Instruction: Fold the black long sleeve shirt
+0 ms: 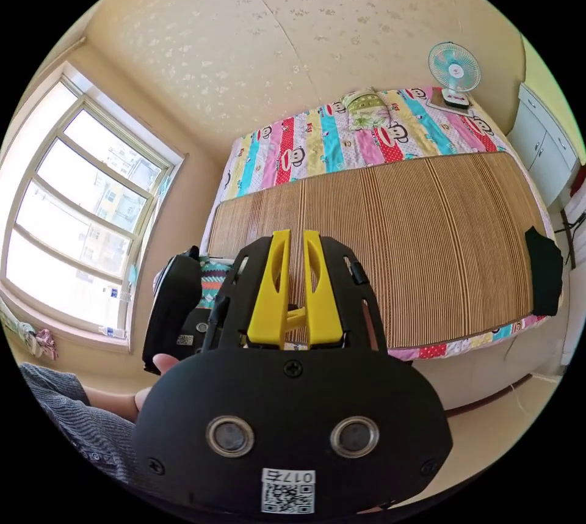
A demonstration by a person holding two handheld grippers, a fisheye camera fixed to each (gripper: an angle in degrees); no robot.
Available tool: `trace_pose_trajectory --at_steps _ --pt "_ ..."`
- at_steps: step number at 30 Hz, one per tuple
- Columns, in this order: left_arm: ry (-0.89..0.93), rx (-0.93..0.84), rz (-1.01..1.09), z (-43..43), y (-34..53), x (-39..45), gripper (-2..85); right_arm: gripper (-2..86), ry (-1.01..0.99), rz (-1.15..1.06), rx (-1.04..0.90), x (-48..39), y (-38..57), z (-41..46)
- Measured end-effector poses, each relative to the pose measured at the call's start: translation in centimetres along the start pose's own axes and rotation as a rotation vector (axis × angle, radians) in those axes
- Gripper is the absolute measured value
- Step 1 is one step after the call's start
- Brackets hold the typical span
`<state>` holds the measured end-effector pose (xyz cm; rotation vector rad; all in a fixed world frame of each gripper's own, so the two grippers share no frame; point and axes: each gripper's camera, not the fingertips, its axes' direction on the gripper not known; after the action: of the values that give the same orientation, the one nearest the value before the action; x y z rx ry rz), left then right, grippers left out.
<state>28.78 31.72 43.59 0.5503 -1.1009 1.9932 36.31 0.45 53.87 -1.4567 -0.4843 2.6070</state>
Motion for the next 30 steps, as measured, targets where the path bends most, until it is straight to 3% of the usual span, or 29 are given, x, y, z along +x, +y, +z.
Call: trace_pose_trajectory --at_steps 6,15,19,30 --pt "-0.131 0.023 0.020 6.2 0.6 2.6 15.1 2.4 0.098 0.026 0.058 1.5 0.3 -2.8" --pt "-0.160 0.024 0.066 16.5 1.8 4.0 12.8 2.4 0.093 -0.044 0.093 4.0 0.4 -6.9" --pt "-0.307 0.008 0.064 21.8 1.8 3.9 12.4 2.3 0.117 -0.078 0.125 5.3 0.4 -8.4" --pt "-0.396 -0.042 0.073 37.5 -0.5 3.9 11.0 3.1 0.166 -0.064 0.101 14.0 -1.3 -10.9"
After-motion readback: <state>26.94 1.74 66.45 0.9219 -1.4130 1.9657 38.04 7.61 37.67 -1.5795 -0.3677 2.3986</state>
